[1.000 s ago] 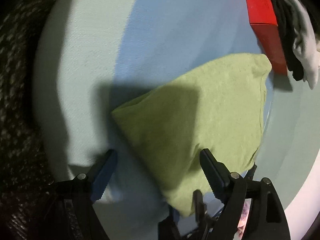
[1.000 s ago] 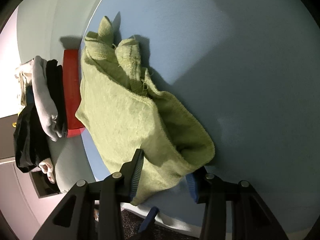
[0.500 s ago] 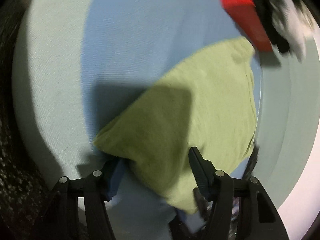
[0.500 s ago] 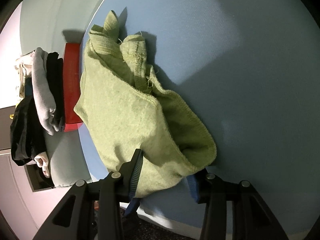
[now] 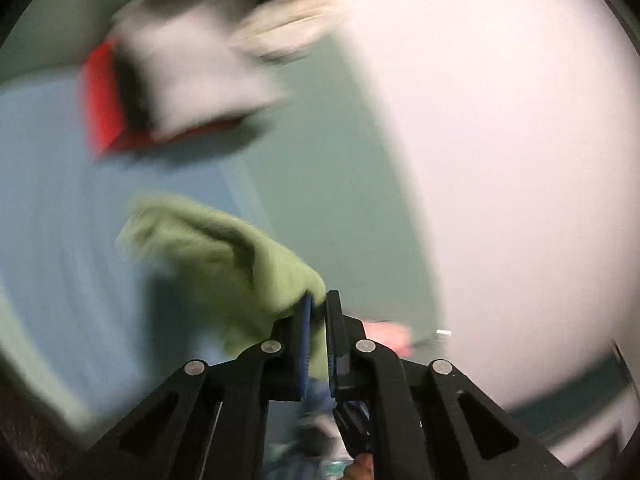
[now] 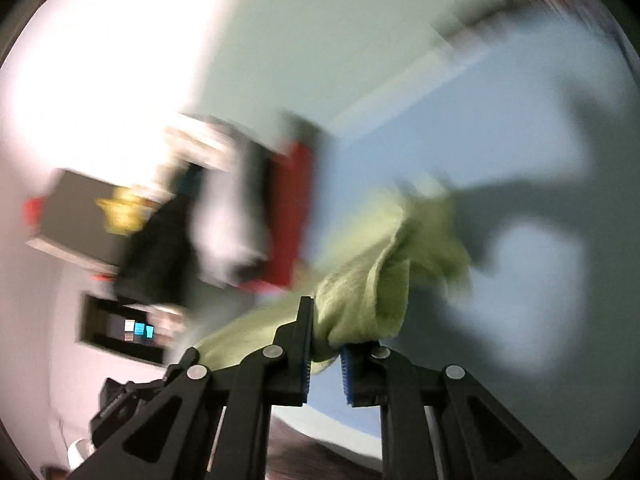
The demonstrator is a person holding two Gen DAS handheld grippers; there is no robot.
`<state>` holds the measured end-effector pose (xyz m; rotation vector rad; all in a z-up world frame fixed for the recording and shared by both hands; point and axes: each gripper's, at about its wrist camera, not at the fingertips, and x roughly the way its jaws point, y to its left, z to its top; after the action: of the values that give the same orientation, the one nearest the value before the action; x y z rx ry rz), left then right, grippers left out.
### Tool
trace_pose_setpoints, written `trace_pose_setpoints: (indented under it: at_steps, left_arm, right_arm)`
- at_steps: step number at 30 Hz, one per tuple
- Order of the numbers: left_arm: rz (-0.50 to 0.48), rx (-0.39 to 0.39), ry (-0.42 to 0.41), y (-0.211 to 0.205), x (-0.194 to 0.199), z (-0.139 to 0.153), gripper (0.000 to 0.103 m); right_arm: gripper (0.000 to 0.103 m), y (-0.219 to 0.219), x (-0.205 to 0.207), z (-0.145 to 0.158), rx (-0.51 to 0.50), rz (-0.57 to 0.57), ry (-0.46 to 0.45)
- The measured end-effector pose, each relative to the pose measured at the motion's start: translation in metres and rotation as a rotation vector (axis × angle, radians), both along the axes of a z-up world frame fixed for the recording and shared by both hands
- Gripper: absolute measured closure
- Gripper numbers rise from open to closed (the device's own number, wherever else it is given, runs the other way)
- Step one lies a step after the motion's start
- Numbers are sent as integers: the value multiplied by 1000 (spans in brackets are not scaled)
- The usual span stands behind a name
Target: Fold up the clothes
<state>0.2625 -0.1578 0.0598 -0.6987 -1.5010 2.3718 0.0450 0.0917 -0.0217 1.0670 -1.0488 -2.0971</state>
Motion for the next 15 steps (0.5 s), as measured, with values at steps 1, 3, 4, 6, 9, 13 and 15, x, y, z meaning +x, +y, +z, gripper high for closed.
trace_pose_setpoints:
  at_steps: [1, 3, 4, 6, 9, 13, 15]
  left_arm:
    - [-4, -5, 55, -3, 4, 20, 98]
    - [16, -32, 138, -10, 11, 52, 97]
    - [28, -34, 153, -7, -8, 59, 97]
    - [34, -13, 113, -16, -31, 53, 99]
    - [-9, 40, 1, -17, -45, 15, 101]
    - [-11, 85, -142, -15, -48, -38, 100]
    - [7, 181, -226, -11, -33, -67, 90]
  right_arm:
    - [91, 5, 5, 27, -22, -1, 72]
    - [91, 16, 15, 76, -60, 3, 202]
    - [91, 13, 16, 88, -64, 5, 234]
    - [91, 0, 13, 97, -51, 3, 258]
    - [90, 7, 9, 91, -6, 24, 207]
    - [90, 11, 5, 71, 53, 26, 116]
    - [90, 21, 7, 67, 81, -2, 122]
